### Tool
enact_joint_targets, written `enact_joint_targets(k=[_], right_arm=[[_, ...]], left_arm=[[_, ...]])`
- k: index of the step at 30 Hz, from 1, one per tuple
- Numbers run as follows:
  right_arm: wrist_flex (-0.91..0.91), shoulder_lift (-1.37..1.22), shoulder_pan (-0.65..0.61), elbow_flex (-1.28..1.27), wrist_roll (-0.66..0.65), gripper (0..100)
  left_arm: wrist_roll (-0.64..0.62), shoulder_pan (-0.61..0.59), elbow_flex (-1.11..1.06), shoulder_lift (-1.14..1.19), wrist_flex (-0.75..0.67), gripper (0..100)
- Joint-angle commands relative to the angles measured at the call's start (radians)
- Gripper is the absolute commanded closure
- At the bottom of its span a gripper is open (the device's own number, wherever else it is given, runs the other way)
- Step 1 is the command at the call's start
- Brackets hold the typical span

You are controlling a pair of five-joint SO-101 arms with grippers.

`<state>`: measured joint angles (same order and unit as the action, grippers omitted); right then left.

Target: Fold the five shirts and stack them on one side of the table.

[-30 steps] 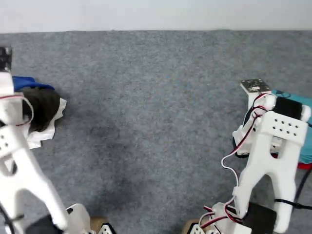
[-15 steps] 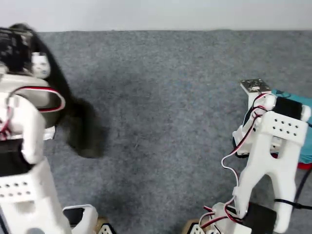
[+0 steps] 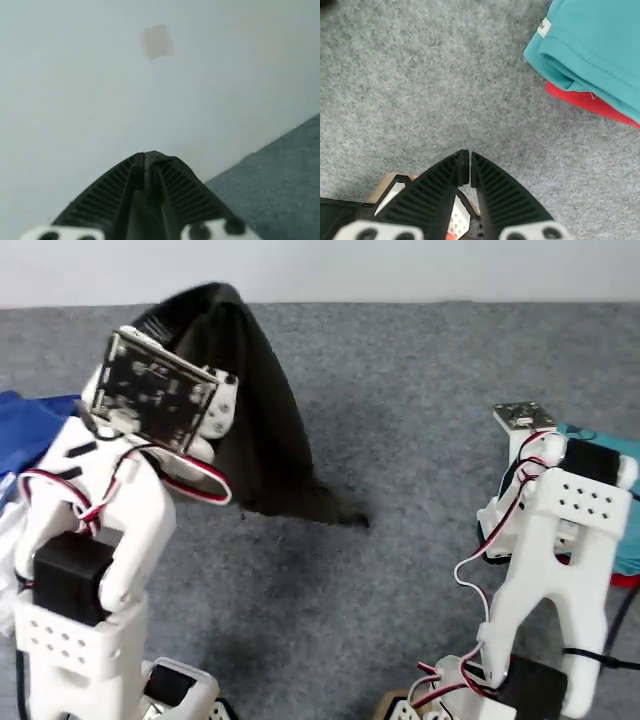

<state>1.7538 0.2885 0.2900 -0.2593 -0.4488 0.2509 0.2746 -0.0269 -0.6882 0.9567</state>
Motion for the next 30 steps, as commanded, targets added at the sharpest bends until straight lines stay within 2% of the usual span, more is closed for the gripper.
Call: enact_joint_targets(k=[1,4,8,12,16,23,27,30], right_arm=[[0.042,0.039,-0.008,0.005,0.008,99.0],[0.042,0.039,-0.01,0.005,0.008,99.0],[0.042,0.038,-0.067,0.005,0.008,99.0],[0.042,0.031,-0.179,0.005,0.009,99.0],[0.033,0.028,-0.303,0.005,0.009,99.0],[-0.025,-0.048,-0.486,0.008,0.011,99.0],[-0.039,-0.165,-0.582,0.023,0.051,99.0],[-0.047,-0.249,-0.647,0.077,0.078,98.7]], left_arm=[[0.018,0.009,-0.03,-0.025,0.124,99],[0.02,0.003,-0.088,-0.028,0.259,99],[0.02,-0.063,-0.179,-0.029,0.391,99],[0.029,-0.209,-0.246,-0.029,0.476,99],[0.13,-0.402,-0.292,-0.031,0.543,99],[0.321,-0.74,-0.381,-0.146,0.548,99],[0.404,-0.847,-0.486,-0.244,0.546,99],[0.417,-0.907,-0.588,-0.321,0.494,99]])
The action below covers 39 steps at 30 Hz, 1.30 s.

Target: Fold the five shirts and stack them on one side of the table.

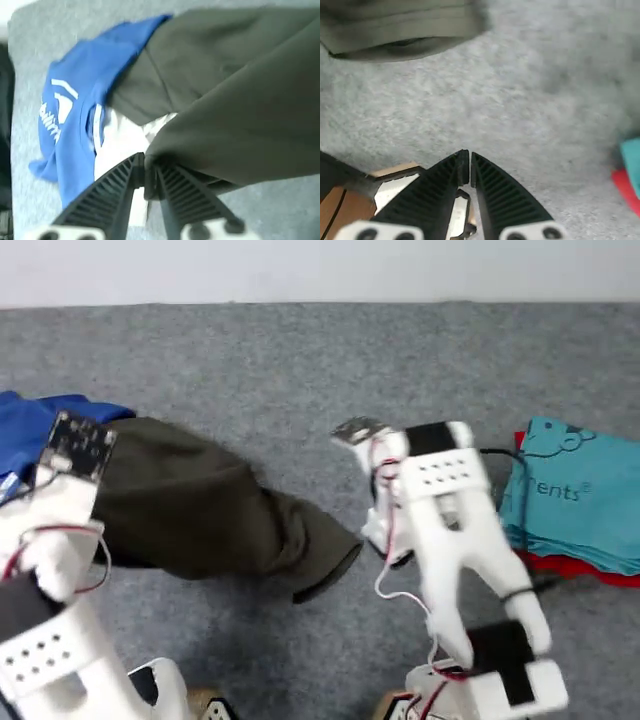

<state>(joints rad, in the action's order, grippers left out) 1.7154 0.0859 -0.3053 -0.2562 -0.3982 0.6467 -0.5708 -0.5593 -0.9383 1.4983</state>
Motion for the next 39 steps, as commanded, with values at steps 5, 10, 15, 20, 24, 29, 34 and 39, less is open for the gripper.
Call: enact_joint_targets(k=[5,10,15,20,24,29,34,39], right_arm=[[0.005,-0.203,-0.101,0.226,0.095,84.4],[0.033,-0.337,-0.145,0.373,0.127,79.0],[0.033,-0.407,-0.213,0.446,0.13,79.0],[0.045,-0.424,-0.275,0.445,0.132,79.0],[0.035,-0.456,-0.308,0.445,0.132,79.0],[0.021,-0.547,-0.323,0.45,0.132,79.0],[-0.025,-0.611,-0.323,0.451,0.132,79.0],[-0.079,-0.647,-0.323,0.451,0.132,79.0]], left_arm=[[0.021,-0.209,-0.229,-0.198,-0.176,99],[0.021,-0.264,-0.349,-0.315,-0.203,99],[0.021,-0.265,-0.461,-0.443,-0.207,99],[0.023,-0.265,-0.567,-0.578,-0.207,99],[0.023,-0.265,-0.636,-0.678,-0.207,99],[0.023,-0.265,-0.688,-0.772,-0.203,99],[0.023,-0.264,-0.714,-0.81,-0.203,99],[0.023,-0.264,-0.714,-0.81,-0.203,99]])
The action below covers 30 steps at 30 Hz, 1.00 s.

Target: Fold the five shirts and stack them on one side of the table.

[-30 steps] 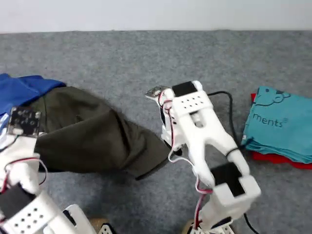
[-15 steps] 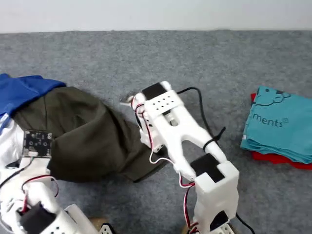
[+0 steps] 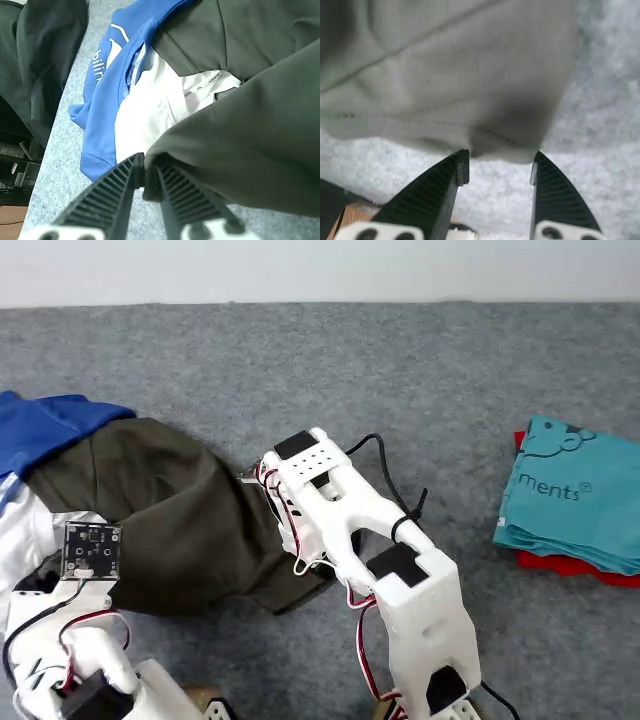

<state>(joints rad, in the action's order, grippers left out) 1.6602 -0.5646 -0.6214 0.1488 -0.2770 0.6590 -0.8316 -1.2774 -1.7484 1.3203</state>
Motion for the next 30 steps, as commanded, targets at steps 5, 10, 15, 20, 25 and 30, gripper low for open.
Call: enact_joint_targets(k=[5,10,15,20,25,30], right_arm=[[-0.033,-0.015,-0.007,0.044,0.011,79.0],[-0.039,-0.079,-0.007,0.046,0.008,84.7],[-0.025,-0.088,0.001,0.064,0.002,99.1],[0.018,-0.021,0.016,0.101,-0.017,98.9],[0.099,0.122,0.096,0.15,-0.08,98.9],[0.125,0.323,0.268,0.192,-0.149,98.9]], left_arm=[[0.011,-0.003,0.004,0.0,-0.025,99],[0.011,-0.003,0.004,0.0,-0.025,99],[0.011,-0.003,0.004,0.0,-0.023,99],[0.011,-0.003,0.004,0.0,-0.023,99],[0.008,-0.002,0.012,-0.003,-0.029,99],[-0.035,0.0,0.081,-0.005,-0.026,98]])
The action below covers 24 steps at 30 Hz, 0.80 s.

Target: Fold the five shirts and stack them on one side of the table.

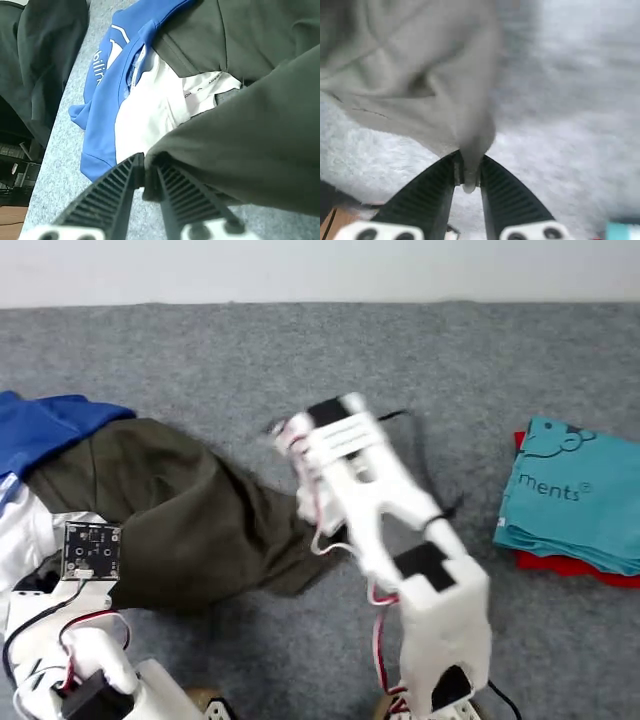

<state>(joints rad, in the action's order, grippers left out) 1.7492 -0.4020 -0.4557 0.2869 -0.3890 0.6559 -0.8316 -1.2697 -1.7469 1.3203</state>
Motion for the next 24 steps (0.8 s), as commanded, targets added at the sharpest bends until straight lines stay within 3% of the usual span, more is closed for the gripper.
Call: enact_joint_targets(k=[1,6,13,24], right_arm=[[0.035,0.199,0.139,0.054,-0.054,98.9],[0.03,0.335,0.289,0.055,-0.1,98.9],[0.015,0.374,0.447,0.124,-0.1,98.8],[-0.079,0.375,0.516,0.129,-0.097,98.8]], left_arm=[[-0.048,0.002,0.093,-0.006,-0.025,96],[-0.107,0.003,0.128,-0.002,-0.031,79],[-0.117,0.057,0.143,0.0,-0.017,79],[-0.115,0.35,0.248,0.003,0.172,79]])
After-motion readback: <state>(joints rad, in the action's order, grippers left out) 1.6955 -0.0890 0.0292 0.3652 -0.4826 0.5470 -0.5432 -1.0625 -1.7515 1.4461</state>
